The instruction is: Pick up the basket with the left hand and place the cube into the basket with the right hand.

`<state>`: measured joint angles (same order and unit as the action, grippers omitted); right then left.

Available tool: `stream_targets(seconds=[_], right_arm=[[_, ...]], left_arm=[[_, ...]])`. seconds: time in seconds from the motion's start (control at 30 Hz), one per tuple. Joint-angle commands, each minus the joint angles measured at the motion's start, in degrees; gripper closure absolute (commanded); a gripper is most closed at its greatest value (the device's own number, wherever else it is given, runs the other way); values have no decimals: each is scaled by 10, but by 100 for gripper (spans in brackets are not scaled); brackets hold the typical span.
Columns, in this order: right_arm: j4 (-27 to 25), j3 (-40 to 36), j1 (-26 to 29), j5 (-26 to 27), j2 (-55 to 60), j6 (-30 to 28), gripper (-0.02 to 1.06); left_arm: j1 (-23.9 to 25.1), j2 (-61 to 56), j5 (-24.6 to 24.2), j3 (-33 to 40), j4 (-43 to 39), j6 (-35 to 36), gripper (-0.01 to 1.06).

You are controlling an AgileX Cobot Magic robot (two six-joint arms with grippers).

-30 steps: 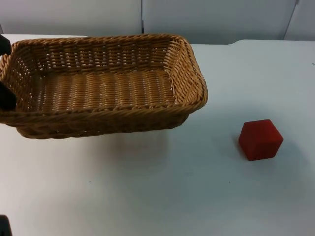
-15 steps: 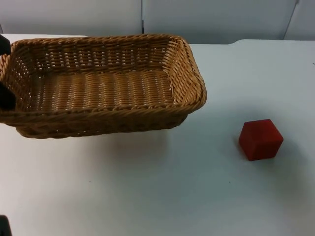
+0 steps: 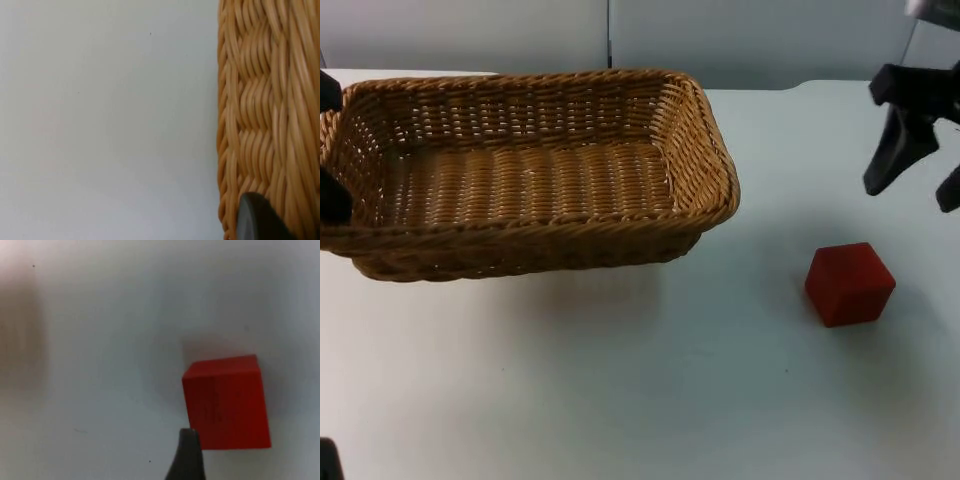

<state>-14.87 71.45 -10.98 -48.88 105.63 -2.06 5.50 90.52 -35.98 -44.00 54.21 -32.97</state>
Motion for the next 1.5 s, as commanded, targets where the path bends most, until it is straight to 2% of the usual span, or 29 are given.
stream_targets(seconds=[0.0,0.03,0.13,0.3,0.7,0.73,0.77,0.8,0.87,0.93,1.0,1.07,1.1,1.17,1.27,1.3,1.47], right_arm=[[47,9,-42,29,13,37,38],[47,9,-42,29,13,37,38],[100,13,-70,33,39,81,38],[149,13,-75,20,81,118,38],[149,14,-75,42,124,125,41],[149,14,-75,44,126,125,46],[149,14,-75,44,127,121,57],[149,14,-75,47,126,112,70],[149,27,-75,38,116,82,105],[149,45,-75,27,107,67,104],[142,100,-75,-20,90,35,105],[115,175,-75,-71,72,7,105],[115,175,-75,-71,72,7,105],[50,264,-75,-114,55,-36,105],[-89,385,-77,-155,47,-92,105],[-115,408,-80,-162,47,-99,105],[-133,441,-110,-179,56,-106,105]], left_arm=[[0,-5,1,0,20,0,105],[0,-5,1,0,20,0,105],[0,-5,2,0,20,0,105],[0,-5,2,0,20,0,105],[0,-5,3,0,20,0,105],[0,-5,3,0,20,0,105],[0,-5,3,0,20,0,105],[0,-5,3,0,20,0,105],[0,-5,3,0,20,0,105],[0,-5,3,0,20,0,105],[0,-5,3,0,20,0,105],[0,-5,3,0,20,0,105],[0,-5,3,0,20,0,105],[0,-5,3,0,20,0,105],[0,-5,3,0,20,0,105],[0,-5,3,0,20,0,105],[0,-5,3,0,20,0,105]])
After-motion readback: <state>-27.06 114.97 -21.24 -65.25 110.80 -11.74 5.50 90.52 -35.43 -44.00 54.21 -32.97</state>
